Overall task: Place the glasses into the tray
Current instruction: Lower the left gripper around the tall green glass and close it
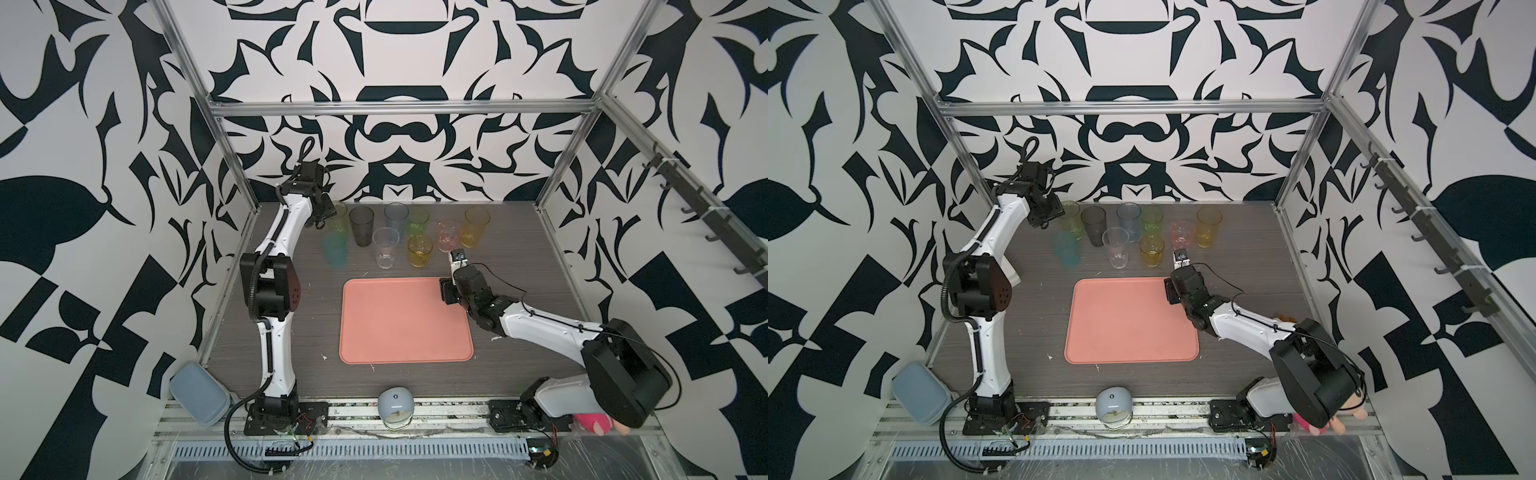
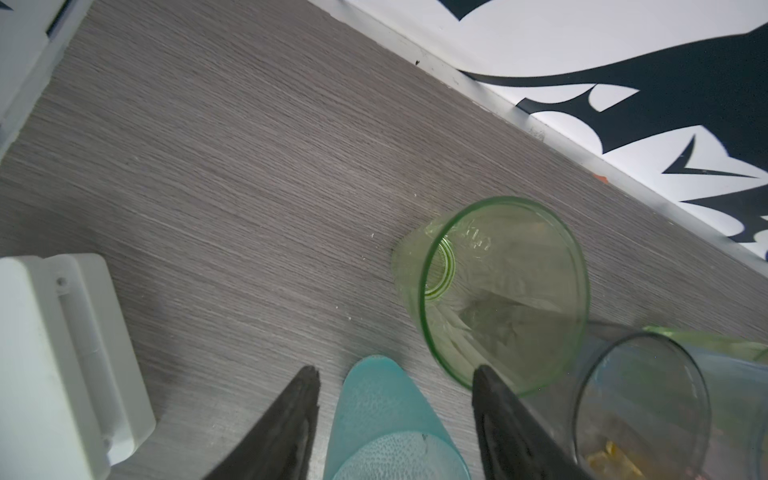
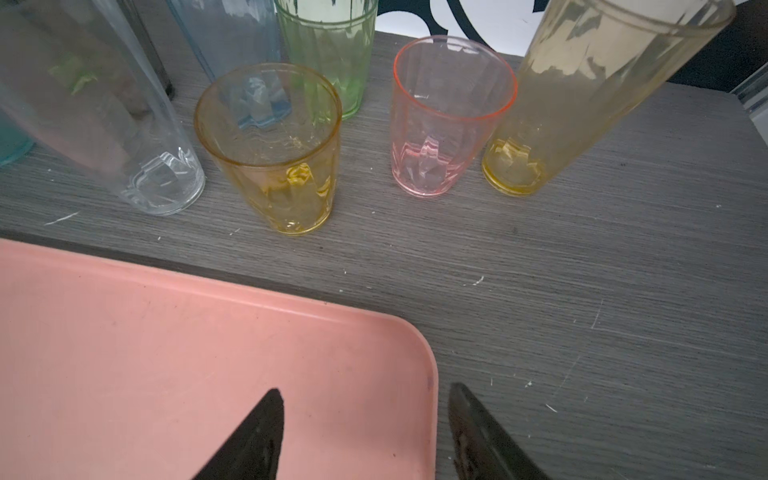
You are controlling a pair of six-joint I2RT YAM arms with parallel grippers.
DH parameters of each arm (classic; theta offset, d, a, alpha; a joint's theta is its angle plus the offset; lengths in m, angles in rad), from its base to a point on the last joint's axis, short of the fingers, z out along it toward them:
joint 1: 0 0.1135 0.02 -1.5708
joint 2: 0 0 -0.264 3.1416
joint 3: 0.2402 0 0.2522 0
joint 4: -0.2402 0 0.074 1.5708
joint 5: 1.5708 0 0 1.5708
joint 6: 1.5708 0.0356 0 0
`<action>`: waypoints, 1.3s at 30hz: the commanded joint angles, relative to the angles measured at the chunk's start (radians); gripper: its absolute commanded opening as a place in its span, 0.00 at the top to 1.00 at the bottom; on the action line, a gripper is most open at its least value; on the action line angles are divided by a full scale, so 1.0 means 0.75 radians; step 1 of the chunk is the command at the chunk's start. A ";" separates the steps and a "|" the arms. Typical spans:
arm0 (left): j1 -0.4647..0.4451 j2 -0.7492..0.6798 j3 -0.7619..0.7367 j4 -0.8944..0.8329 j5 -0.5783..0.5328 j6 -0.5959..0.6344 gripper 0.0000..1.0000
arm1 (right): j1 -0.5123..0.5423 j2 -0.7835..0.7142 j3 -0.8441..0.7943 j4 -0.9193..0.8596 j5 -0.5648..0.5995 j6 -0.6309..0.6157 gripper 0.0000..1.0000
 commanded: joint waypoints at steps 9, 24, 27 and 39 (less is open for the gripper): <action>0.010 0.103 0.087 -0.076 0.033 0.020 0.46 | 0.002 0.051 0.096 0.007 -0.034 0.010 0.35; 0.040 0.192 0.171 -0.080 0.061 0.027 0.69 | 0.002 0.046 0.096 0.004 -0.039 0.009 0.36; 0.052 0.203 0.178 -0.082 0.063 0.028 0.74 | 0.002 0.043 0.095 0.004 -0.042 0.012 0.37; 0.081 0.139 0.160 -0.091 0.038 0.036 0.94 | 0.002 0.049 0.098 0.003 -0.046 0.012 0.38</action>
